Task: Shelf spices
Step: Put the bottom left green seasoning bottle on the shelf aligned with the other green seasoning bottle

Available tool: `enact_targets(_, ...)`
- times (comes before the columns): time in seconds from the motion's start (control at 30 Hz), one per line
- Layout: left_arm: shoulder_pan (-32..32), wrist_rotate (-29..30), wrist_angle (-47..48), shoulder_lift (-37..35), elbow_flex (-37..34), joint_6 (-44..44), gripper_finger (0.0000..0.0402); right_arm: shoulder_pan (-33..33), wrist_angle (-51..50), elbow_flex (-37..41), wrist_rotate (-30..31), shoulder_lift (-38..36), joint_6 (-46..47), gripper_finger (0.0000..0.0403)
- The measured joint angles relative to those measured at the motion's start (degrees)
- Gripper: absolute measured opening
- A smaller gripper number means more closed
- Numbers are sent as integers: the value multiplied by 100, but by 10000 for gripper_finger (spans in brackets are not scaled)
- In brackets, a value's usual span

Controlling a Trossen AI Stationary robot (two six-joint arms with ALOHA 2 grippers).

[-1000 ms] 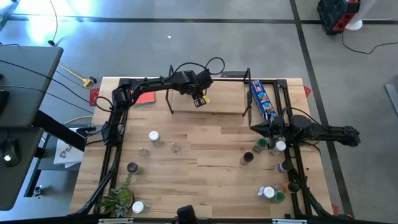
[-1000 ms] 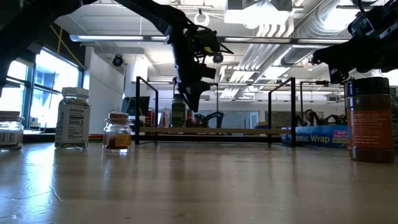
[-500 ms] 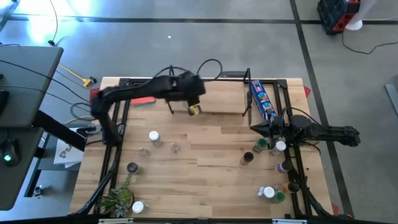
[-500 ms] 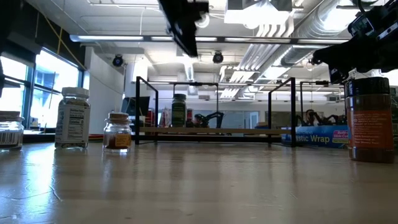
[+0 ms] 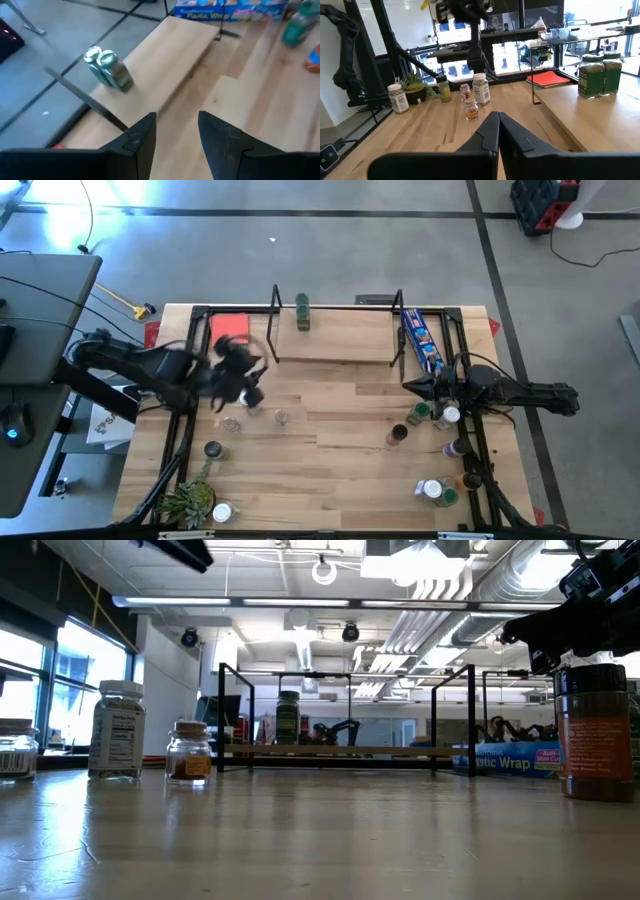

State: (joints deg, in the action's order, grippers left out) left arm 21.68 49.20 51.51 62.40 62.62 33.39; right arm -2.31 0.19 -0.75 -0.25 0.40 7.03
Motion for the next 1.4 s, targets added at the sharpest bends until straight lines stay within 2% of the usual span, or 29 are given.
enact_targets(0.1, 458, 289, -366, -210, -585, 231, 142, -2, 2, -2, 0, 0, 0, 0)
enact_targets(0.23, 839, 491, -526, -321, -979, 492, 142, -2, 45, 0, 69, 1, -249, 0)
enact_targets(0.33, 1038, 637, -496, -349, -1151, 542, 142, 7, 325, 2, 100, 0, 903, 0)
enact_targets(0.43, 1116, 891, -503, -440, -1295, 544, 142, 3, 1087, 4, 596, 83, 2037, 0)
enact_targets(0.57, 976, 837, -500, -726, -1428, 317, 140, 68, 2808, 0, 402, 663, 1715, 0)
enact_targets(0.63, 796, 567, -525, -961, -1428, -86, 137, 87, 3311, -137, 729, 1241, 1337, 0)
enact_targets(0.73, 397, 229, -778, -1386, -1433, -794, 131, -55, 3177, -734, 1414, 2449, 974, 0)
enact_targets(0.8, 108, 139, -1059, -1666, -1432, -1379, 128, -298, 3118, -1320, 1460, 3446, 849, 0)
enact_targets(0.87, -199, 146, -1441, -1904, -1432, -1953, 127, -575, 3114, -2005, 1091, 4492, 669, 0)
enact_targets(0.97, -619, 135, -1953, -2132, -1431, -2632, 127, -942, 2977, -3160, 130, 6048, 257, 0)
enact_targets(1.1, -894, -78, -2149, -2241, -1431, -2962, 127, -1261, 1721, -4862, -1253, 7654, -1127, 0)
enact_targets(1.13, -916, -109, -2120, -2240, -1431, -2958, 127, -1325, 1255, -5306, -1413, 8010, -1542, 0)
enact_targets(1.27, -931, -305, -1837, -2193, -1431, -2771, 127, -1701, -266, -6844, -1182, 9133, -2087, 0)
enact_targets(1.4, -929, -497, -1629, -2143, -1433, -2552, 127, -2238, -899, -7679, -1163, 9942, -2045, 0)
